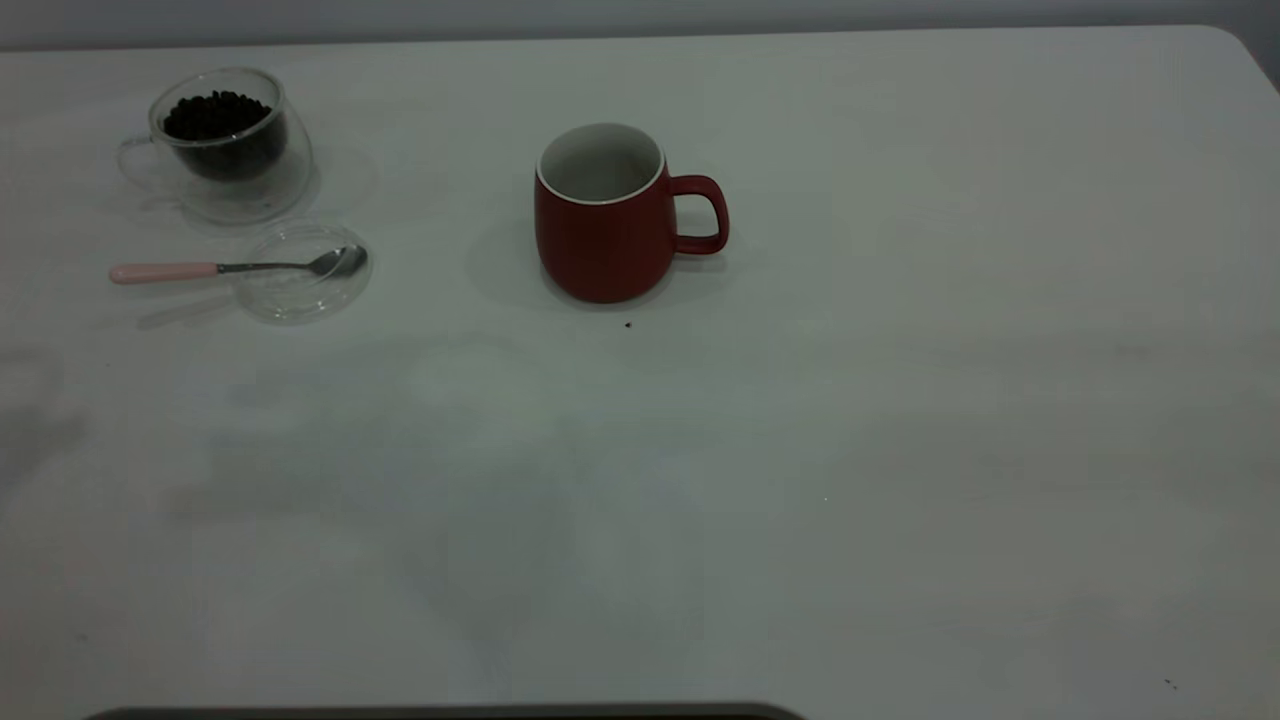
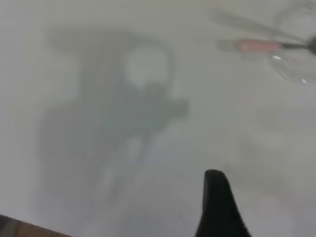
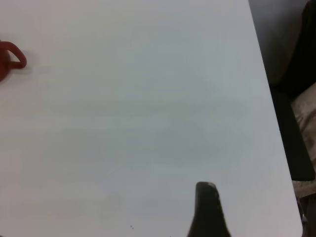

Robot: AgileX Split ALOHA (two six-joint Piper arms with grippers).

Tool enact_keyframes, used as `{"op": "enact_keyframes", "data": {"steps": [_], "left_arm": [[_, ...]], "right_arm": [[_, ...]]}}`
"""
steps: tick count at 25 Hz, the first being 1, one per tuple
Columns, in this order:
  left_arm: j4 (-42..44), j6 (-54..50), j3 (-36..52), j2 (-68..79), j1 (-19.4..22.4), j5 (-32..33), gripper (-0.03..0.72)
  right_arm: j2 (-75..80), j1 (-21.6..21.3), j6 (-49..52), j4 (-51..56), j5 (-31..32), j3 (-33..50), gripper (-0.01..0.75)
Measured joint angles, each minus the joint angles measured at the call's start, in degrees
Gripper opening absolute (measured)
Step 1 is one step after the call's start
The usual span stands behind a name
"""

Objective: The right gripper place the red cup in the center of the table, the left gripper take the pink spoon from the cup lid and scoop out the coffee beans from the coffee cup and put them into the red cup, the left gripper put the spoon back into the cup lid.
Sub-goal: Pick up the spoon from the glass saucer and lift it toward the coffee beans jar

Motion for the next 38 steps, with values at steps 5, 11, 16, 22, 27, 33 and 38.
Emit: {"op": "enact_keyframes", "data": {"steps": [5,11,16,22,27,33,38], "left_arm": [[-10.0,9.3,-4.1,12.0,9.1,-0.5,0.527],[-29.7,37.4,-8.5,24.8,16.3,3.8,0.516],[-41.6,56.1,-12.4,34.7,18.5,10.1,0.513],[-48.4,68.3,-13.5,40.9,18.5,4.8,0.511],[-50.7,71.1,-16.3,43.9,18.5,7.8,0.571],[-51.5,68.9,-22.4,48.8,18.2,14.1,0.614],[-51.5,68.7,-23.2,50.7,15.4,15.1,0.609]], "right_arm": [[0.0,0.0,0.0,0.0,0.0,0.0,0.579],[0.0,0.0,0.0,0.0,0.0,0.0,0.579],[0.0,0.0,0.0,0.0,0.0,0.0,0.579],[0.0,0.0,0.0,0.0,0.0,0.0,0.579],[0.0,0.0,0.0,0.0,0.0,0.0,0.579],[0.0,0.0,0.0,0.0,0.0,0.0,0.579],[0.0,0.0,0.0,0.0,0.0,0.0,0.579]]}}
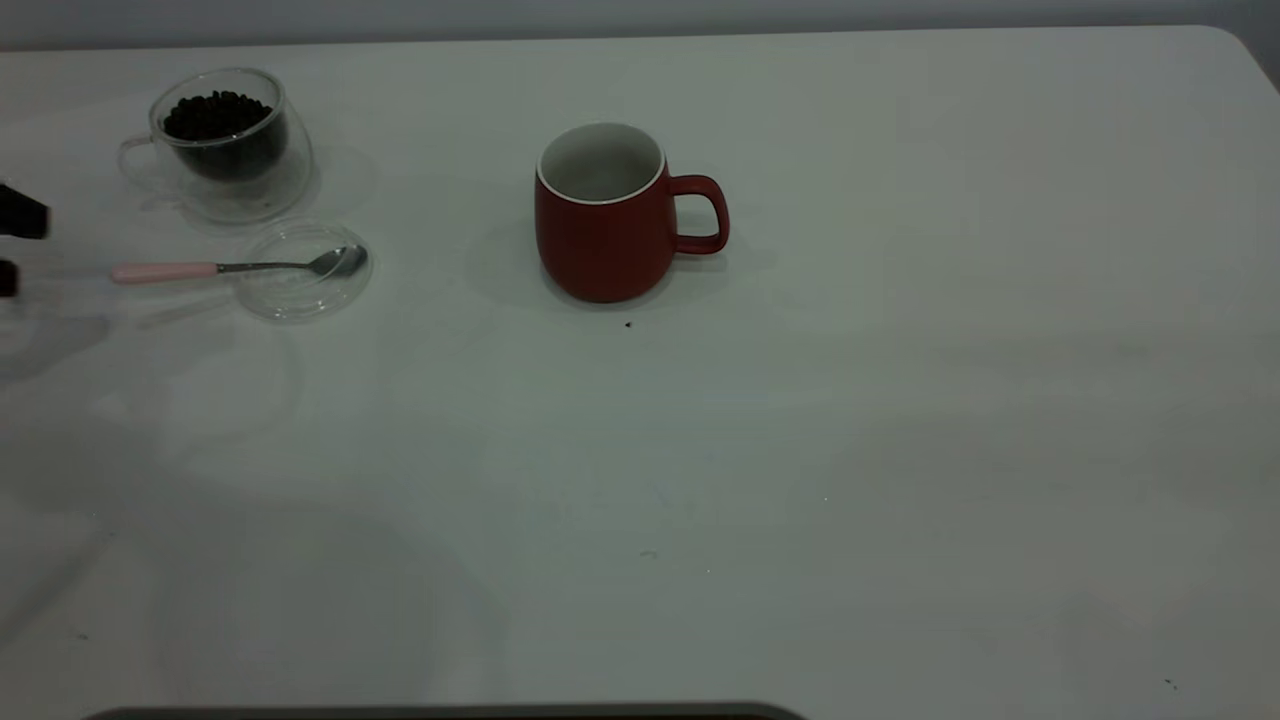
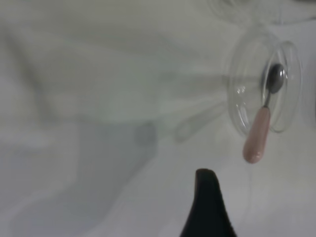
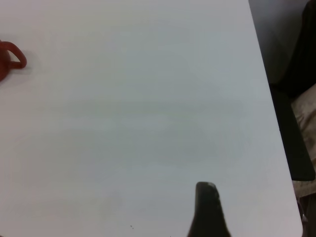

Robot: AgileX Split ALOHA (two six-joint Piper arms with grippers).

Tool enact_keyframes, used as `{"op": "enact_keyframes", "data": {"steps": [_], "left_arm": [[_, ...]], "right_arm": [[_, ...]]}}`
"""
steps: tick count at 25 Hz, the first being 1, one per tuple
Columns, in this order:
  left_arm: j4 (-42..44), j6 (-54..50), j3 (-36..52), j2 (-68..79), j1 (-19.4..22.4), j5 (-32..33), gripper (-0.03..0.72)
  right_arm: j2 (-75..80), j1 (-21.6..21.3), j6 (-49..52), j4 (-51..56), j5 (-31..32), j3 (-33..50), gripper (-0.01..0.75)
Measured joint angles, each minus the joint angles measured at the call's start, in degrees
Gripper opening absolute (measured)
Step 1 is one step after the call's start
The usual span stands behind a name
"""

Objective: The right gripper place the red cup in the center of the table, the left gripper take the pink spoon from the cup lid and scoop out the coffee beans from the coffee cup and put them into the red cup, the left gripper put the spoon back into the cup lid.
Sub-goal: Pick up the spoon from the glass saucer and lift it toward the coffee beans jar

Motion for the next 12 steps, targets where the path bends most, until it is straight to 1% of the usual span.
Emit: {"op": "enact_keyframes", "data": {"steps": [4,7,12], "left_arm": [[-0.7,0.8,0.0,1.0,-3.0,-1.0,0.599],[-1.4,0.9,0.0,1.8,-4.4,-2.7,0.595],[-4.5,1.4,0.0,3.9,-5.3,-3.3,0.596]], "right_arm": [[0.0,0.0,0.0,0.0,0.0,0.0,0.579],[0.0,0.0,0.0,0.0,0.0,0.0,0.579],[0.0,0.0,0.0,0.0,0.0,0.0,0.579]]}}
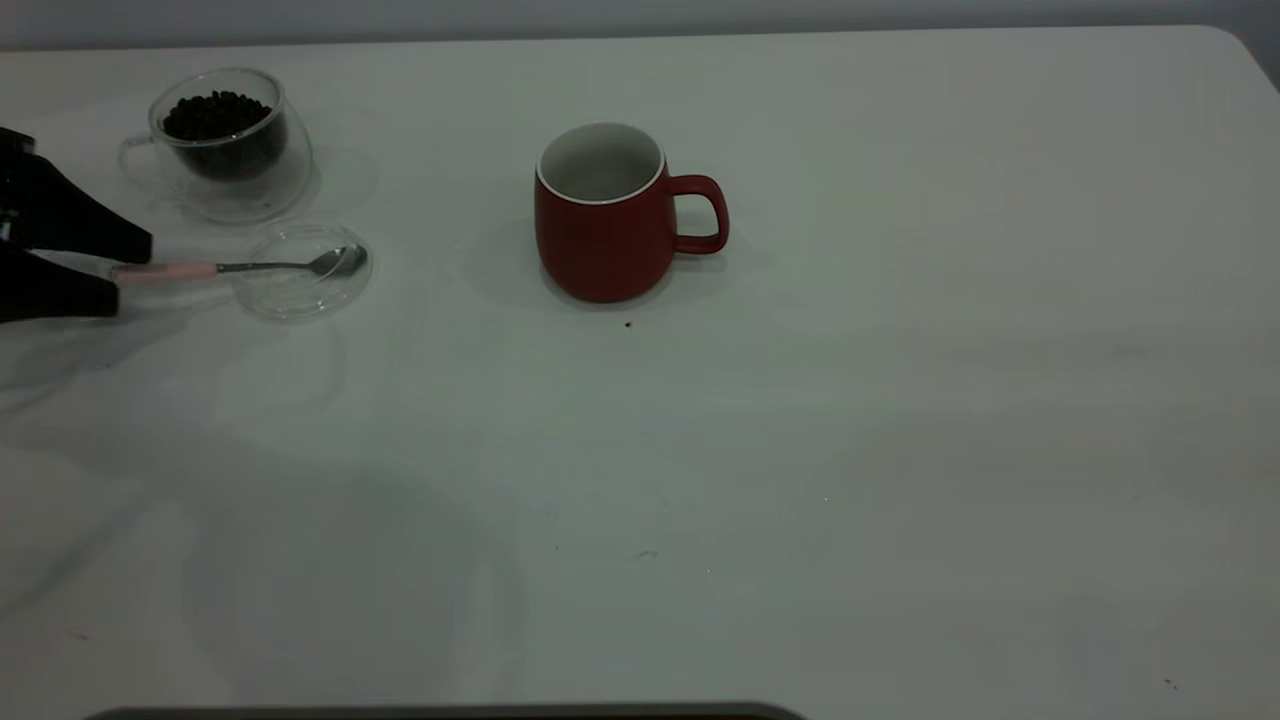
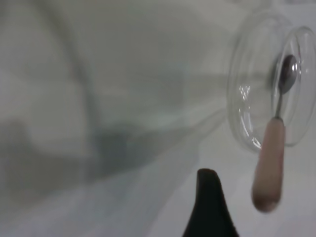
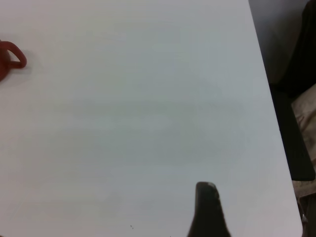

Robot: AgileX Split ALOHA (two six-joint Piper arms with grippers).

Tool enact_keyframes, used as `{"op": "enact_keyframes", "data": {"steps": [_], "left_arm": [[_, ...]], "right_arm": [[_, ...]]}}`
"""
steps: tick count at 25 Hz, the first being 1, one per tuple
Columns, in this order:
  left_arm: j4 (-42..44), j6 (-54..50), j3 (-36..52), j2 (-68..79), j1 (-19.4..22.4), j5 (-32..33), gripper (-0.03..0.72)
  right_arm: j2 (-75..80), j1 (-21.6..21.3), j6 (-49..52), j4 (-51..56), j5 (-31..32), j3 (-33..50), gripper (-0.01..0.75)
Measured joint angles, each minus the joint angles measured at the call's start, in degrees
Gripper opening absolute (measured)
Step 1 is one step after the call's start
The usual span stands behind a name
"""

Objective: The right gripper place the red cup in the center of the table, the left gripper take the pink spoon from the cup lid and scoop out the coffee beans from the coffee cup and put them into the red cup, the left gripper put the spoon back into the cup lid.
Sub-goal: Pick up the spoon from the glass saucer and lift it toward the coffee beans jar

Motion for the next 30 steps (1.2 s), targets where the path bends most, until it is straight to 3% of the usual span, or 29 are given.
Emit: {"op": "enact_keyframes", "data": {"steps": [10,15,30], "left_arm": [[-4.0,2.4,0.0,2.2,-0.9,0.4,0.593],[-4.0,2.4,0.0,2.3,-1.1,0.7,0.542],[-4.2,-1.1,0.0,2.1,-0.2,4.4,0.145]], "right_arm": [[0.0,0.0,0.0,0.0,0.0,0.0,0.579],[0.0,0.0,0.0,0.0,0.0,0.0,0.579],[0.0,0.0,0.0,0.0,0.0,0.0,0.579]]}}
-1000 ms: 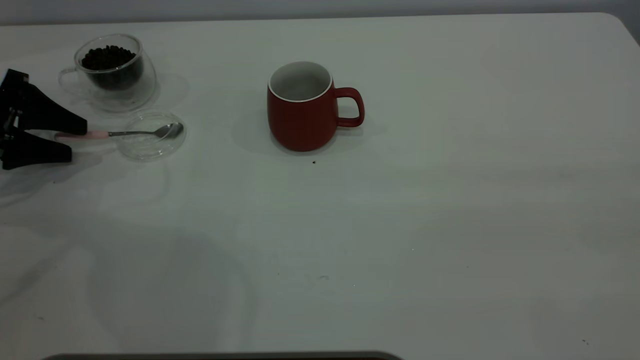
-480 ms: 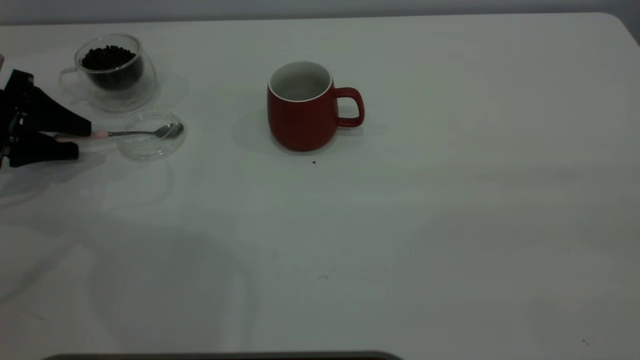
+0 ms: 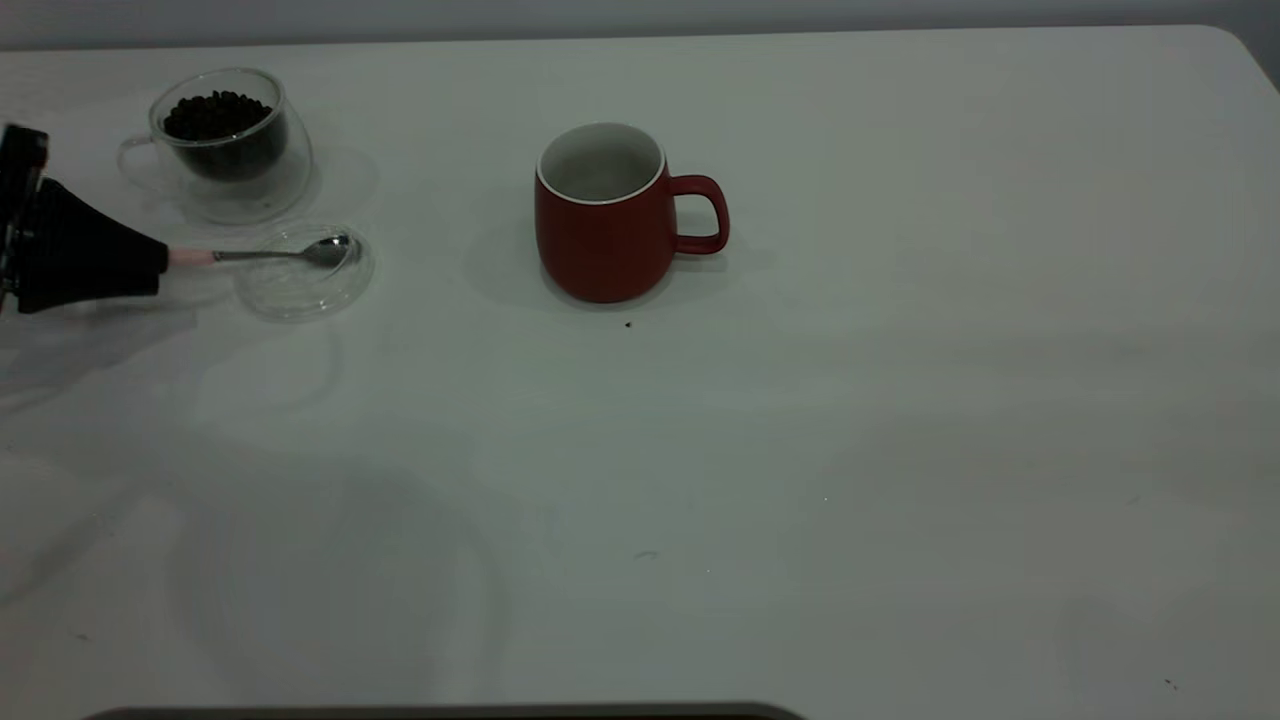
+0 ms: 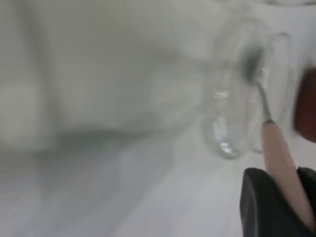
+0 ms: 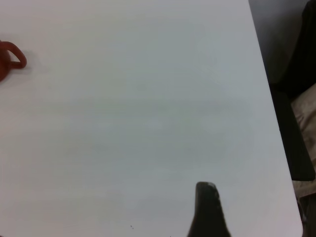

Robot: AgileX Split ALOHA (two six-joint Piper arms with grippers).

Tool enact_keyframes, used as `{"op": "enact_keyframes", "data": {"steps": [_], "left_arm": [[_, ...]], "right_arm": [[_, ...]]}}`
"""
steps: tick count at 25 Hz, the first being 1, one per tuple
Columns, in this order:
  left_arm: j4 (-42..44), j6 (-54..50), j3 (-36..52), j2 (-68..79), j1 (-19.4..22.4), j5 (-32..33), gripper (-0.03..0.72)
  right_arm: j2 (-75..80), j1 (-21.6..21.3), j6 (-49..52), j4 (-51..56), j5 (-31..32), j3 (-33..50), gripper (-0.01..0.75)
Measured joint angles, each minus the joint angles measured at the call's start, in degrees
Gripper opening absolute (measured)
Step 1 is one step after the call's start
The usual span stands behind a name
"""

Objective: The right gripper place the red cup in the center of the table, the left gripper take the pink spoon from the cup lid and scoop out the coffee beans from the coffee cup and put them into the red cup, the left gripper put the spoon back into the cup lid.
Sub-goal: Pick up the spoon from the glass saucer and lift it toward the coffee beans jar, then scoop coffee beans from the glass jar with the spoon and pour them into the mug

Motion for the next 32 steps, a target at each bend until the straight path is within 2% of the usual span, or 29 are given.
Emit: {"op": "enact_keyframes", "data": {"steps": [15,22,28,32], "left_arm": [[8.8,-3.0,-0.1,-6.8,0.0,1.5,0.13],[9.2,-3.3,-0.2,-11.9,0.0,10.0,0.13],[9.8,-3.7,-4.3,-14.8,0.1,12.1,0.13],[9.9,-6.1,-8.2,-14.8,1.7,11.3,0.13]], "right_arm": [[0.0,0.0,0.0,0.0,0.0,0.0,0.579],[0.0,0.0,0.0,0.0,0.0,0.0,0.579],[0.0,0.0,0.0,0.0,0.0,0.0,0.579],[0.0,0.0,0.0,0.0,0.0,0.0,0.579]]}}
